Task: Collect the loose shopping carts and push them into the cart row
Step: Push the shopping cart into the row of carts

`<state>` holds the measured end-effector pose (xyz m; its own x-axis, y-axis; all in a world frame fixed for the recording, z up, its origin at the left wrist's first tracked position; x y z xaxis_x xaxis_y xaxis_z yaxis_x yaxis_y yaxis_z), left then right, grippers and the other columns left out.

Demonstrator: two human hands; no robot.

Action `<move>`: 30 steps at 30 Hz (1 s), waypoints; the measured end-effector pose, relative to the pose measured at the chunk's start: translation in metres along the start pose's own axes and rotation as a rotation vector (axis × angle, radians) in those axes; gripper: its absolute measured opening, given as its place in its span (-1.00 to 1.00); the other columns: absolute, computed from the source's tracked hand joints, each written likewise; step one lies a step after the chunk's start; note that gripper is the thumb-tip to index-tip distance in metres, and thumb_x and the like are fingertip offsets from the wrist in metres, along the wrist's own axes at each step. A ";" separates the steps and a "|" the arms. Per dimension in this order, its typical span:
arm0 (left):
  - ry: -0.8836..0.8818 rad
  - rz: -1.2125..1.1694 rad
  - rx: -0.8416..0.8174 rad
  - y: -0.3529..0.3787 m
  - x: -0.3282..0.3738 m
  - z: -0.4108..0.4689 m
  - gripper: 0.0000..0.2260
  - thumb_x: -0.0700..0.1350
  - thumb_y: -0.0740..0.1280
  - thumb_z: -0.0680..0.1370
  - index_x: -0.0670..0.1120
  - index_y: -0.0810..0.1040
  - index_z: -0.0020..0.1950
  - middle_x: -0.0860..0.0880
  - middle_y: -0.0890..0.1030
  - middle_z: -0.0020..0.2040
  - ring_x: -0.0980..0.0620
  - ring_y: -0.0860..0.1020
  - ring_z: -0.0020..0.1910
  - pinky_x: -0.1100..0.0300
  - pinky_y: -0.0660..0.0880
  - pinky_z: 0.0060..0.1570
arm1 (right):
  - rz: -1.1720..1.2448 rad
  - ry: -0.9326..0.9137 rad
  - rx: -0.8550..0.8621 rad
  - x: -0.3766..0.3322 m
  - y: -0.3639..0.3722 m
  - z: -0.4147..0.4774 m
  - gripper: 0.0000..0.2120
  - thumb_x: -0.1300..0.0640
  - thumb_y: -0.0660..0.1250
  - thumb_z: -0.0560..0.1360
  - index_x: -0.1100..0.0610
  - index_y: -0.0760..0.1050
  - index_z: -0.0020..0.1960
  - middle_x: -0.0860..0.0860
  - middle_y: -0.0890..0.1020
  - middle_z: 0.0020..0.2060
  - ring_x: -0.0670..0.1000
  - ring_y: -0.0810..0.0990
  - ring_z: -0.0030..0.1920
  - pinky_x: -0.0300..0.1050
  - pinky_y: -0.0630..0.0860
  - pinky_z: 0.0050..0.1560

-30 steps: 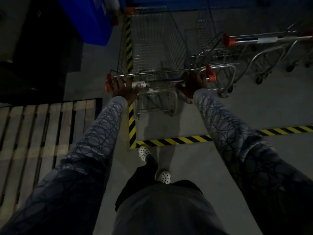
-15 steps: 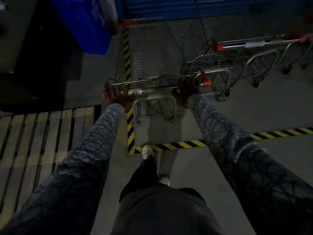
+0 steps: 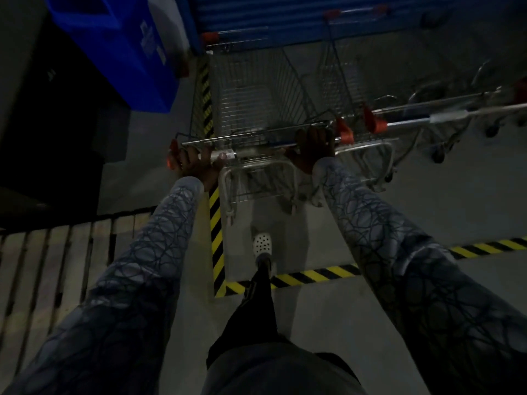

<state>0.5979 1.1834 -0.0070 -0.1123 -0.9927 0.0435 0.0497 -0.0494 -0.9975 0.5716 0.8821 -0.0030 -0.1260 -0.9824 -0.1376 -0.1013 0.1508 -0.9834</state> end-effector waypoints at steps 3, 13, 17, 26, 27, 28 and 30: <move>-0.002 0.034 0.022 0.002 0.006 0.075 -0.40 0.36 -0.02 0.61 -0.09 0.46 0.27 -0.38 0.52 0.18 -0.37 0.48 0.26 -0.46 0.19 0.37 | -0.011 0.019 -0.001 0.004 -0.009 0.070 0.02 -0.47 -0.22 0.24 0.07 0.26 0.52 0.14 0.25 0.52 0.19 0.14 0.54 0.23 -0.14 0.54; -0.050 -0.025 -0.134 0.022 0.007 0.325 -0.30 0.38 -0.04 0.55 -0.06 0.35 0.48 -0.27 0.30 0.50 -0.26 0.08 0.57 -0.26 -0.11 0.52 | 0.014 0.092 -0.096 0.004 -0.027 0.312 -0.02 -0.48 -0.11 0.38 0.11 0.10 0.61 0.22 0.09 0.58 0.25 -0.01 0.58 0.24 -0.21 0.52; -0.094 -0.074 -0.168 0.021 0.010 0.368 -0.41 0.30 0.13 0.61 0.00 0.30 0.54 -0.21 0.14 0.59 -0.23 -0.06 0.60 -0.21 -0.17 0.54 | 0.016 0.080 -0.115 0.005 -0.030 0.358 0.00 -0.46 -0.15 0.35 0.12 0.07 0.61 0.23 0.08 0.58 0.28 -0.01 0.57 0.29 -0.14 0.54; -0.164 -0.163 -0.221 0.016 0.004 0.301 -0.28 0.40 0.05 0.52 0.01 0.27 0.57 -0.22 0.06 0.61 -0.23 -0.04 0.60 -0.21 -0.10 0.55 | -0.049 0.052 -0.130 0.007 -0.024 0.305 -0.16 -0.45 0.03 0.49 0.09 0.16 0.57 0.21 0.17 0.55 0.26 0.07 0.56 0.29 -0.11 0.52; -0.165 -0.142 -0.218 0.016 0.001 0.286 -0.20 0.45 -0.02 0.45 0.03 0.28 0.56 -0.22 0.10 0.60 -0.25 0.01 0.59 -0.25 -0.05 0.53 | -0.052 0.050 -0.131 0.007 -0.021 0.289 -0.13 -0.45 0.00 0.45 0.08 0.16 0.57 0.20 0.17 0.55 0.26 0.08 0.56 0.30 -0.12 0.52; -0.164 -0.064 -0.193 0.011 -0.003 0.268 -0.19 0.48 -0.06 0.42 0.04 0.37 0.51 -0.25 0.23 0.56 -0.28 0.14 0.56 -0.32 0.05 0.48 | -0.050 0.049 -0.138 0.008 -0.017 0.271 -0.14 -0.44 0.00 0.45 0.07 0.15 0.57 0.19 0.16 0.56 0.26 0.07 0.56 0.31 -0.15 0.52; -0.069 0.069 -0.059 0.007 0.002 0.231 -0.37 0.44 0.01 0.52 0.02 0.59 0.19 -0.28 0.60 0.17 -0.29 0.52 0.26 -0.41 0.40 0.25 | -0.035 0.041 -0.145 0.011 -0.011 0.230 -0.20 -0.41 0.06 0.49 0.05 0.17 0.57 0.17 0.16 0.56 0.26 0.06 0.56 0.33 -0.19 0.51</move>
<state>0.8276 1.1557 -0.0016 -0.0419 -0.9989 -0.0233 -0.0035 0.0234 -0.9997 0.7984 0.8445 -0.0207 -0.1599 -0.9825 -0.0958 -0.2479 0.1339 -0.9595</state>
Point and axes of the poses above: each hand's wrist, its own z-axis towards the middle knuckle, its own y-axis out of the palm, x = y × z, the point moved 10 cm from there along z, towards the middle knuckle
